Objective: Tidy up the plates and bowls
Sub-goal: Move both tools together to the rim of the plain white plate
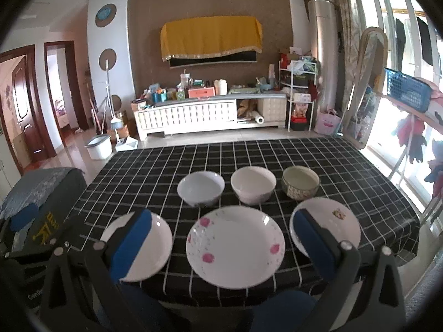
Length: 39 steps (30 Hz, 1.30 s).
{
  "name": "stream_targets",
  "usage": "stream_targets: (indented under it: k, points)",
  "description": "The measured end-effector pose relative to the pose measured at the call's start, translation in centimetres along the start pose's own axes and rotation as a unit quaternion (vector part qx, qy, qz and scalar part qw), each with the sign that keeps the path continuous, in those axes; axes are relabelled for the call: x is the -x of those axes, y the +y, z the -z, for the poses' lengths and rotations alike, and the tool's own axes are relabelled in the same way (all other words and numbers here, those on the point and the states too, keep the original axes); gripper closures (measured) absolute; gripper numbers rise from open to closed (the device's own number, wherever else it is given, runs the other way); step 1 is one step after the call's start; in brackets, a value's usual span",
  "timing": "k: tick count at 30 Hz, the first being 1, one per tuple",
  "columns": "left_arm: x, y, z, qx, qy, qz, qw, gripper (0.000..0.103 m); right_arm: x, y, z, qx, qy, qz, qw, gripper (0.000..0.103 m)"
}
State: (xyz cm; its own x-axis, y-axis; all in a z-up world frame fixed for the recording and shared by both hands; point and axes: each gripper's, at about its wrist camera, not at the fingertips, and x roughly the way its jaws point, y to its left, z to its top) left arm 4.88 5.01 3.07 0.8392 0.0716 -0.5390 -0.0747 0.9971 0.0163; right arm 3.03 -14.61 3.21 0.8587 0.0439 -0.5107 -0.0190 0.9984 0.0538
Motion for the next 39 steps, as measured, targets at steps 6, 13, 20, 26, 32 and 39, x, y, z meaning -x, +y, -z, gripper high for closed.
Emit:
stream_targets:
  k: [6, 13, 20, 26, 32, 39]
  points:
    - [-3.3, 1.2, -0.9, 0.015, 0.043, -0.007, 0.9989, 0.0, -3.2, 1.0, -1.2, 0.014, 0.029, -0.018, 0.999, 0.0]
    - [-7.4, 2.2, -1.0, 0.002, 0.099, -0.007, 0.995, 0.0, -7.2, 2.1, -1.6, 0.0, 0.061, -0.035, 0.998, 0.0]
    - [-10.8, 4.6, -0.7, 0.016, 0.125, -0.025, 0.9917, 0.0, -11.4, 4.5, -0.8, 0.028, 0.106, -0.047, 0.993, 0.0]
    - [-13.5, 6.4, 0.3, 0.022, 0.16, -0.041, 0.986, 0.0, -14.1, 5.8, -0.4, 0.038, 0.136, -0.071, 0.987, 0.0]
    - [-15.5, 7.8, 1.8, 0.033, 0.199, -0.047, 0.9783, 0.008, -16.7, 6.4, 0.8, 0.032, 0.18, -0.098, 0.978, 0.008]
    - [-17.4, 9.2, 3.3, 0.05, 0.243, -0.045, 0.9677, 0.035, -19.0, 8.4, 2.2, 0.077, 0.215, -0.116, 0.967, 0.033]
